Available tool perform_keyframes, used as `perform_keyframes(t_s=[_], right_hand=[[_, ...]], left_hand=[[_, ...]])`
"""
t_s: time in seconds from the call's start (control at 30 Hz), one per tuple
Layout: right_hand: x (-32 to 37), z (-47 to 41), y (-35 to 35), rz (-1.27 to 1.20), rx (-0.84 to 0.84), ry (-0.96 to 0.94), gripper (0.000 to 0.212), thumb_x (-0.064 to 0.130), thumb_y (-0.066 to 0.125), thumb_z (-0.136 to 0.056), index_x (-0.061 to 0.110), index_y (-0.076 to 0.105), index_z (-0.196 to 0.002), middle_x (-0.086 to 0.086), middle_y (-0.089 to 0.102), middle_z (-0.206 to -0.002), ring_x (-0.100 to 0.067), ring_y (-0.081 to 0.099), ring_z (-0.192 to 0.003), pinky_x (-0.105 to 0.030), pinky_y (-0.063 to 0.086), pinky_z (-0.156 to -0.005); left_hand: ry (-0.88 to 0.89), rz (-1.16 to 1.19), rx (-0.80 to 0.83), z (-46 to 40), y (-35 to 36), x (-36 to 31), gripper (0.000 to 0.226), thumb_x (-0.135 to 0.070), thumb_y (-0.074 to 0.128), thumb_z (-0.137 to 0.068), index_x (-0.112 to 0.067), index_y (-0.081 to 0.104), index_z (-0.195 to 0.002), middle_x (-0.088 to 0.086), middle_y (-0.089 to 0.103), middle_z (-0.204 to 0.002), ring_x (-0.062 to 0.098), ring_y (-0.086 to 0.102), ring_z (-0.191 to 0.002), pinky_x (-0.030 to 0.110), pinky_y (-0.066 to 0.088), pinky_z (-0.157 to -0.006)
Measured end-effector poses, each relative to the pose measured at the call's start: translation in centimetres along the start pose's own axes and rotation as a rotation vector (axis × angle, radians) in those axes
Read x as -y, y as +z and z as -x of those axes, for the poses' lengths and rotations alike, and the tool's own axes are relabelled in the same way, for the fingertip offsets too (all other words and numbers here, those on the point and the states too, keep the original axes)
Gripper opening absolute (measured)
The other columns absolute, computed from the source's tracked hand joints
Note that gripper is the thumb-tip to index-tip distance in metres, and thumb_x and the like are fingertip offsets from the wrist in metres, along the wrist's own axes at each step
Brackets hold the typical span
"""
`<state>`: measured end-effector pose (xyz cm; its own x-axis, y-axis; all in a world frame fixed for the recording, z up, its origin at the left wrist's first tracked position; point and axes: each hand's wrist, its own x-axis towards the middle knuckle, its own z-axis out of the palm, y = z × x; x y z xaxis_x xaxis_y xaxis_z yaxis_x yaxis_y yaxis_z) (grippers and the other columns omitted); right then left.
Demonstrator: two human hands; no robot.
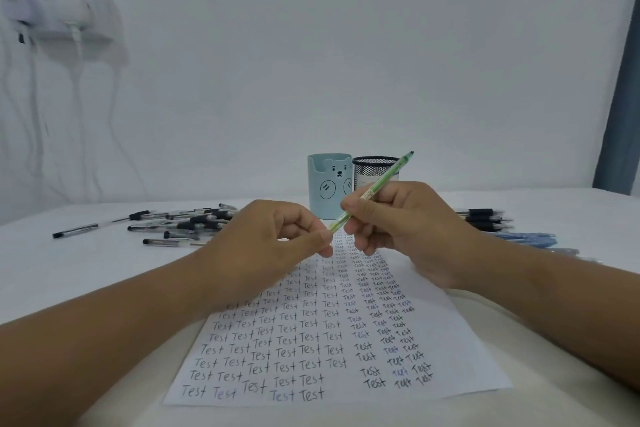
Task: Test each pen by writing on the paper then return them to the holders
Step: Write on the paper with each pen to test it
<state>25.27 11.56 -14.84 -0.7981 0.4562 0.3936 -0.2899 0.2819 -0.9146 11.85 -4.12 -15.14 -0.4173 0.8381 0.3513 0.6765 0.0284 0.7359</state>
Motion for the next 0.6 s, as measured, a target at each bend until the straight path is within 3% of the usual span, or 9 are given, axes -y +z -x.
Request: perform_keyframes(t_s=[0.07,0.17,0.3,0.37,0.43,0.53,0.57,0.6], right_hand=[[0.0,0.1,0.0,0.003,0.013,0.014,0.011,0.016,0.069,-0.091,0.006,0.071,-0.086,-0.013,0.068,-0.073,-0.02,0.06,-0.057,-0.029,0.051,-0.054],[0.1,0.1,-0.2,0.092,-0.038,0.05,0.022,0.026,0.072,-0.089,0.005,0.069,-0.085,-0.013,0.069,-0.071,-0.023,0.061,-0.057,-0.032,0.051,-0.054],[-0.3,-0.3,-1.3,0.26,-0.271,0.033,0.039,0.039,0.077,-0.085,0.016,0.051,-0.104,-0.009,0.065,-0.06,-0.021,0.06,-0.051,-0.034,0.048,-0.051],[-0.4,-0.2,-2.1,0.522,-0.296,-0.103,0.039,0.033,0.078,-0.086,0.027,0.042,-0.101,-0.011,0.065,-0.06,-0.016,0.058,-0.047,-0.026,0.047,-0.052],[-0.5,-0.1,-2.6,0.785,-0.222,-0.248,0.036,0.024,0.078,-0.086,0.033,0.049,-0.106,-0.006,0.065,-0.061,-0.01,0.054,-0.047,-0.018,0.045,-0.053],[-0.8,-0.5,-2.9,1.003,-0.184,-0.305,0.024,0.03,0.074,-0.088,0.036,0.068,-0.111,0.011,0.061,-0.058,-0.005,0.056,-0.056,-0.02,0.045,-0.056],[-0.8,-0.6,-2.9,1.04,-0.204,-0.316,0.019,0.03,0.07,-0.091,0.034,0.072,-0.109,0.016,0.058,-0.053,-0.004,0.055,-0.055,-0.021,0.041,-0.054],[-0.7,-0.7,-2.9,1.069,-0.23,-0.321,0.016,0.031,0.067,-0.093,0.034,0.075,-0.106,0.019,0.054,-0.049,-0.002,0.053,-0.052,-0.022,0.037,-0.053]], left_hand=[[0.007,-0.047,-0.002,0.2,0.1,-0.2,0.012,-0.036,0.069,-0.092,-0.026,0.075,-0.088,-0.017,0.077,-0.086,-0.002,0.069,-0.071,0.022,0.047,-0.074],[0.011,-0.016,-0.017,0.3,0.1,-0.5,0.014,-0.036,0.068,-0.093,-0.025,0.075,-0.087,-0.016,0.077,-0.081,0.016,0.056,-0.055,0.026,0.045,-0.067],[-0.04,0.078,-0.118,0.3,-0.1,-0.6,0.013,-0.033,0.072,-0.091,-0.021,0.075,-0.085,-0.011,0.078,-0.081,0.033,0.057,-0.078,0.047,0.05,-0.077],[-0.052,0.086,-0.131,0.3,-0.1,-0.6,0.014,-0.033,0.072,-0.09,-0.02,0.076,-0.085,-0.01,0.078,-0.081,0.04,0.06,-0.08,0.048,0.051,-0.079],[-0.042,0.074,-0.113,0.4,-0.1,-0.6,0.014,-0.034,0.072,-0.09,-0.021,0.076,-0.085,-0.011,0.078,-0.081,0.034,0.055,-0.069,0.037,0.046,-0.068],[-0.008,0.054,-0.071,0.6,0.1,-1.0,0.014,-0.035,0.071,-0.09,-0.022,0.076,-0.088,-0.012,0.078,-0.08,0.014,0.046,-0.047,0.023,0.041,-0.053],[0.005,0.042,-0.045,0.7,0.1,-1.1,0.015,-0.037,0.07,-0.09,-0.023,0.076,-0.089,-0.013,0.078,-0.083,0.014,0.055,-0.05,0.024,0.048,-0.057],[0.013,0.035,-0.013,0.7,0.1,-1.0,0.019,-0.041,0.068,-0.089,-0.024,0.075,-0.092,-0.014,0.078,-0.088,0.016,0.067,-0.065,0.03,0.056,-0.071]])
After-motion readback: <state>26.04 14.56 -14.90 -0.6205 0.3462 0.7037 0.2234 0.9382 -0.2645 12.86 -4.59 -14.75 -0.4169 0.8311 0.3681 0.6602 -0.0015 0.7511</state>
